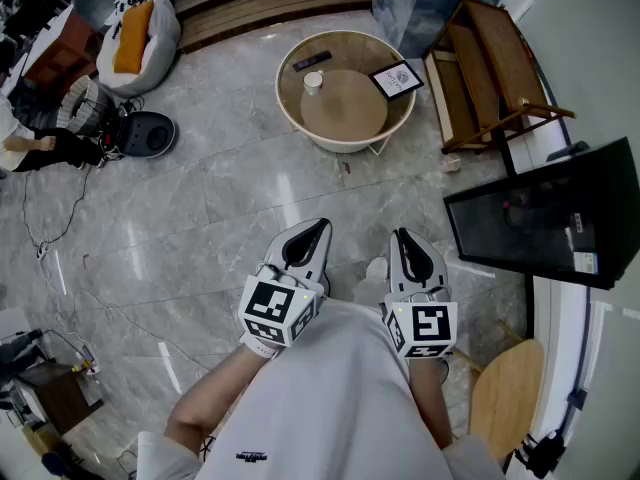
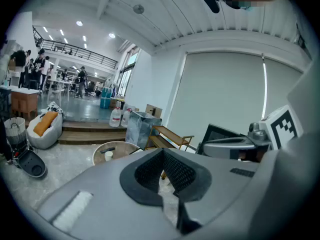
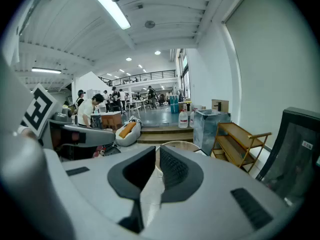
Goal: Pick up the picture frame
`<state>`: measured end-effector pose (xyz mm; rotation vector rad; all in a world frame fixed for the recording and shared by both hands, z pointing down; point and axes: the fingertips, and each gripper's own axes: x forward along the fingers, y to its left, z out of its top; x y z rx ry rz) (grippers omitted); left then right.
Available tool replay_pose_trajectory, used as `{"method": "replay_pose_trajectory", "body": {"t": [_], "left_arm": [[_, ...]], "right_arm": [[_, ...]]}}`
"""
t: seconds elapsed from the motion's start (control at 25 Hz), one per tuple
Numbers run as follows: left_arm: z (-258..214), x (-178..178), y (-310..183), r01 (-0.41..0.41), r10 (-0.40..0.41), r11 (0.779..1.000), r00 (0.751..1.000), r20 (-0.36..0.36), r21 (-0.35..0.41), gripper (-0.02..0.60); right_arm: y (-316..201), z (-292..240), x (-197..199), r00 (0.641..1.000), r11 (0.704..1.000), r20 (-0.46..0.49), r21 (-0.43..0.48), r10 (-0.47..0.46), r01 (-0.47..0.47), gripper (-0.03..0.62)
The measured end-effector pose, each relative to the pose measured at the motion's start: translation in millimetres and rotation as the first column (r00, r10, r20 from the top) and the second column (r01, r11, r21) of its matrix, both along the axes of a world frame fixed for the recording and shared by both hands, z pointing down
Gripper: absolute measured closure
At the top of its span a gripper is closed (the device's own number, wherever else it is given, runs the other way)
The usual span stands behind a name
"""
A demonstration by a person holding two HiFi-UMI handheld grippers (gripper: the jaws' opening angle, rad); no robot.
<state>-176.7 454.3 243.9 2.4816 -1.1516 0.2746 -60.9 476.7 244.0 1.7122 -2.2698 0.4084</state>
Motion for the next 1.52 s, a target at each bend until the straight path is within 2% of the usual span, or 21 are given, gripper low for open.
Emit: {"method": "replay_pose_trajectory", "body": {"t": [0.2, 0.36, 0.56, 0.64, 0.92, 1.12, 1.32, 1.52], "left_arm": [[-16.0, 58.4, 24.8, -0.018, 0.018, 1.000, 1.000, 0.002, 0.014, 0.578], [-19.8, 104.9, 37.7, -0.024, 0.024, 0.999, 1.000, 0.019, 0.025, 0.578], [-18.7, 141.5, 38.4, -0.003, 0.001, 1.000, 0.998, 0.055, 0.031, 0.578], [-18.9, 151.7, 37.5, 0.008, -0.010, 1.000, 0.997, 0.071, 0.030, 0.578], [-19.7, 174.3, 27.5, 0.051, -0.055, 0.998, 0.993, 0.101, 0.043, 0.578], [-9.2, 178.9, 11.7, 0.036, -0.041, 0.999, 0.988, 0.147, 0.041, 0.578], [2.5, 176.2, -19.2, 0.051, -0.054, 0.998, 0.987, 0.148, 0.024, 0.578], [14.4, 165.1, -74.4, 0.011, -0.012, 1.000, 0.989, 0.150, 0.004, 0.578]], "right_arm": [[20.3, -26.8, 41.9, 0.999, 0.998, 0.006, 0.048, -0.039, 0.038, 0.574], [31.3, -27.2, 90.3, 0.999, 0.998, 0.031, 0.052, -0.030, 0.029, 0.576], [37.2, -5.6, 123.1, 0.987, 0.994, 0.119, 0.017, -0.106, 0.104, 0.577], [39.4, -0.1, 136.8, 0.986, 0.993, 0.124, 0.016, -0.116, 0.115, 0.576], [18.3, -11.5, 182.8, 0.987, 0.992, 0.099, 0.049, -0.124, 0.119, 0.576], [1.0, -5.2, 195.9, 0.984, 0.992, 0.130, 0.036, -0.125, 0.121, 0.576], [-31.1, 8.7, 190.1, 0.980, 0.991, 0.141, 0.018, -0.137, 0.136, 0.576], [-88.2, 18.9, 164.8, 0.979, 0.990, 0.151, -0.008, -0.140, 0.143, 0.576]]}}
